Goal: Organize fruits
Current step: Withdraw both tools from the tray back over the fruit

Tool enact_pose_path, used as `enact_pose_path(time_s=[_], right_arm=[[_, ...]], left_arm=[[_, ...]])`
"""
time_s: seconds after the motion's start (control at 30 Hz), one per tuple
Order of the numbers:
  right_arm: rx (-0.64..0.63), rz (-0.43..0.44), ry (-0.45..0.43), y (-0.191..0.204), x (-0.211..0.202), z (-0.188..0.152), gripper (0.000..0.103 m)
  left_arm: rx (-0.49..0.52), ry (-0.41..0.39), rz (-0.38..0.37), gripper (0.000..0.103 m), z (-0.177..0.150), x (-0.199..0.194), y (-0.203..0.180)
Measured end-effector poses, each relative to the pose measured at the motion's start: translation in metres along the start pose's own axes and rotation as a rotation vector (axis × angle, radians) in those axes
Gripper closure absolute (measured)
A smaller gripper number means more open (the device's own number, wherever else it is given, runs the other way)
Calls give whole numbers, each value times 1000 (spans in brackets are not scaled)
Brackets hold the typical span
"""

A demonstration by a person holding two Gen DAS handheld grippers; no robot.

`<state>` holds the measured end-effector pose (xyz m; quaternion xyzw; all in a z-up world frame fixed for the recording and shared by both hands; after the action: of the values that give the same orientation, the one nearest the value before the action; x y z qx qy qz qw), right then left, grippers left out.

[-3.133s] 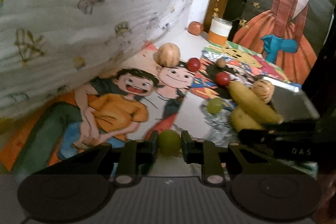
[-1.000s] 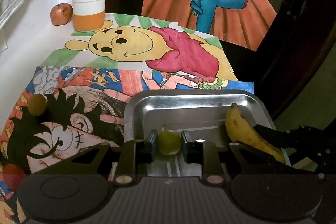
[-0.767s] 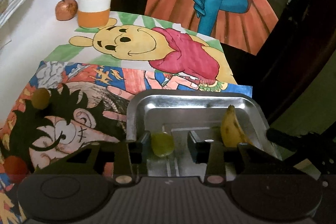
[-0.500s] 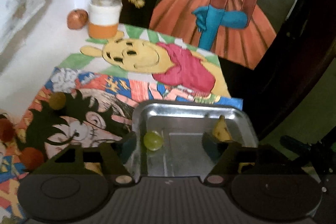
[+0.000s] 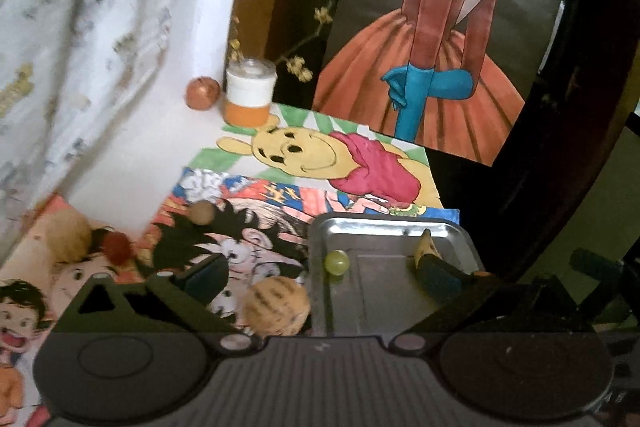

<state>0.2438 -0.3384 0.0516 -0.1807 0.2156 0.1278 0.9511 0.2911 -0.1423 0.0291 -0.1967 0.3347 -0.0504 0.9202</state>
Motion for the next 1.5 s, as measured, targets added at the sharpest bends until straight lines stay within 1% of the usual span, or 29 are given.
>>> enact_pose_path(time_s=[0.13,0.33,0.47,0.57,0.67,0.9,1.03,1.2,1.33,1.5], right_arm=[[12,7,-24,10,-19,7,1],[37,26,-42,30,-45,12,1],[45,50,-31,45,-56,11,1],[22,73,-9,61,-61,7,1],[9,100,16,76,-63,2,1],[0,162,87,107,-62,-13,1],[-3,192,134,123,-57,-23,1],[-9,236,187,144,-51,-36,1],[-15,258,227,159,-45,-45,1],[-25,280,258,170,-40,-51,1]], left_arm=[[20,-33,9,0,-5,-28,8],[12,-57,23,0,-10,-59,31],[10,-69,35,0,-17,-75,49],[6,-78,43,0,-27,-88,67],[19,-77,77,0,-38,-97,86],[6,-43,130,0,-55,-108,125],[-33,-3,190,0,-65,-107,152],[-67,35,232,0,-75,-106,176],[-72,64,246,0,-82,-104,184],[-85,119,226,0,-92,-98,189]])
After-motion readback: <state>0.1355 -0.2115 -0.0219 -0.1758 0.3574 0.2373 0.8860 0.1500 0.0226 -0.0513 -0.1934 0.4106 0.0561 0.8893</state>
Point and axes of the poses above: each gripper's, at about its wrist camera, not at the fingertips, and x roughly the way its jaws point, y to its left, z to its top, the point moved 8 cm from there along x, roughly the way its jaws point, and after that the axes turned 15 degrees about -x, right-handed, at the moved point
